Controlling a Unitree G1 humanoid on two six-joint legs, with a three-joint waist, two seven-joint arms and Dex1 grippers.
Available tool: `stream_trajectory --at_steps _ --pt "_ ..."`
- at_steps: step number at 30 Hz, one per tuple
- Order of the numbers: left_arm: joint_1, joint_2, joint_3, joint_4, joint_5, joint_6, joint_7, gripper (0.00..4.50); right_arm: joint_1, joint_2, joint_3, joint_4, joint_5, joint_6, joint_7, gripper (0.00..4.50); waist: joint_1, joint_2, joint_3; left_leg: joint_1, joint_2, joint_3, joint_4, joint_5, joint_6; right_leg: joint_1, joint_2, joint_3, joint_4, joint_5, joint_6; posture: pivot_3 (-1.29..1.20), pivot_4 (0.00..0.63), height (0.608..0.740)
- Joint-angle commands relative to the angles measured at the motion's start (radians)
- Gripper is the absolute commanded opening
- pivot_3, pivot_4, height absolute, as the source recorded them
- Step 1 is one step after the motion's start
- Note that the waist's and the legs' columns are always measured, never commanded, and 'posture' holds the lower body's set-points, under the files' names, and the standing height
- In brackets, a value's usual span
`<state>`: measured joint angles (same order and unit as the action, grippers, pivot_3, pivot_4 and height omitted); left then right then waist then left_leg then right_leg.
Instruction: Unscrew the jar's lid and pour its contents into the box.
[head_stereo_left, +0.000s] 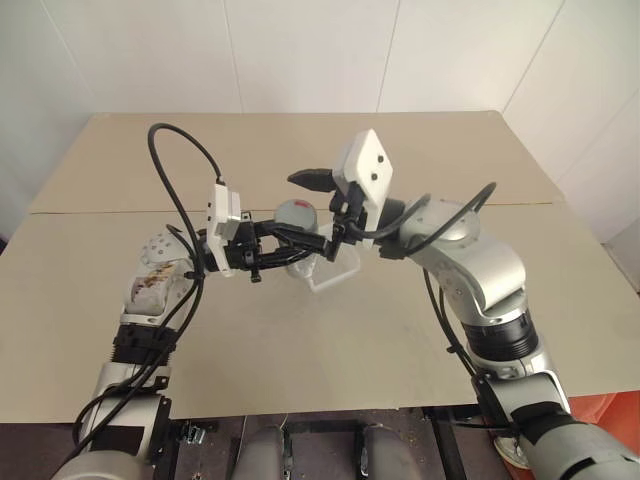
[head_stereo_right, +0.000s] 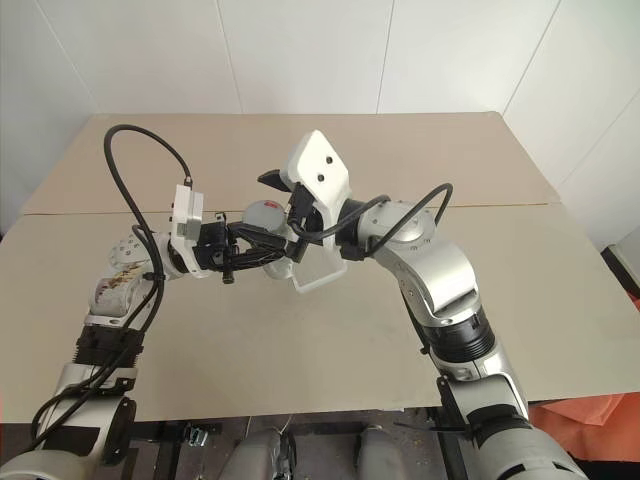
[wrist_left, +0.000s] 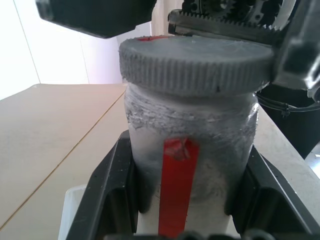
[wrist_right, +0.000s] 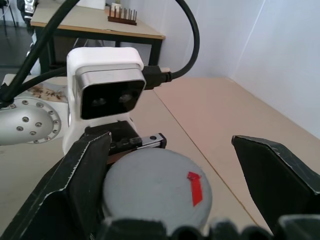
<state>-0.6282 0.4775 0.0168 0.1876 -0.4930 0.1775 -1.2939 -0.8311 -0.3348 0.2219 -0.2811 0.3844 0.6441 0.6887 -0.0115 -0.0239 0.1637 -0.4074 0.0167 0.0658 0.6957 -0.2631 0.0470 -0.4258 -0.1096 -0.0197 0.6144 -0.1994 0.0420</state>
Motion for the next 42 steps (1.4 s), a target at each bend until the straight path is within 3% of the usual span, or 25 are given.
stream_trajectory --at_steps 1,24,33,42 --pt "-0.016 0.015 0.014 -0.018 -0.004 -0.018 -0.009 1.92 -0.002 -0.022 -0.036 -0.006 -0.008 -0.029 0.009 4.49 -0.001 0.000 0.000 0.000 0.000 0.000 0.000 0.000 0.000 0.000 0.000 0.000 0.000 0.000 0.000 0.00 0.150 0.740" --pt "0.003 0.036 0.027 -0.033 -0.006 -0.008 -0.016 1.92 0.071 -0.143 -0.122 -0.029 0.027 -0.033 0.042 4.49 0.000 0.000 0.000 0.000 0.000 0.000 0.000 0.000 0.000 0.000 0.000 0.000 0.000 0.000 0.000 0.00 0.150 0.740" --pt "0.003 0.032 0.027 -0.031 -0.002 -0.010 -0.015 1.92 0.104 -0.184 -0.122 -0.084 0.063 -0.039 0.117 4.49 0.000 0.000 0.000 0.000 0.000 0.000 0.000 0.000 0.000 0.000 0.000 0.000 -0.001 0.000 0.000 0.00 0.150 0.740" --pt "0.001 0.015 0.020 -0.030 0.001 -0.015 -0.009 1.92 0.046 -0.105 -0.082 -0.096 0.094 0.015 0.089 4.49 -0.001 0.000 0.000 0.001 0.000 0.000 0.000 0.000 0.000 0.000 0.000 0.000 -0.001 0.000 0.000 0.00 0.150 0.740"
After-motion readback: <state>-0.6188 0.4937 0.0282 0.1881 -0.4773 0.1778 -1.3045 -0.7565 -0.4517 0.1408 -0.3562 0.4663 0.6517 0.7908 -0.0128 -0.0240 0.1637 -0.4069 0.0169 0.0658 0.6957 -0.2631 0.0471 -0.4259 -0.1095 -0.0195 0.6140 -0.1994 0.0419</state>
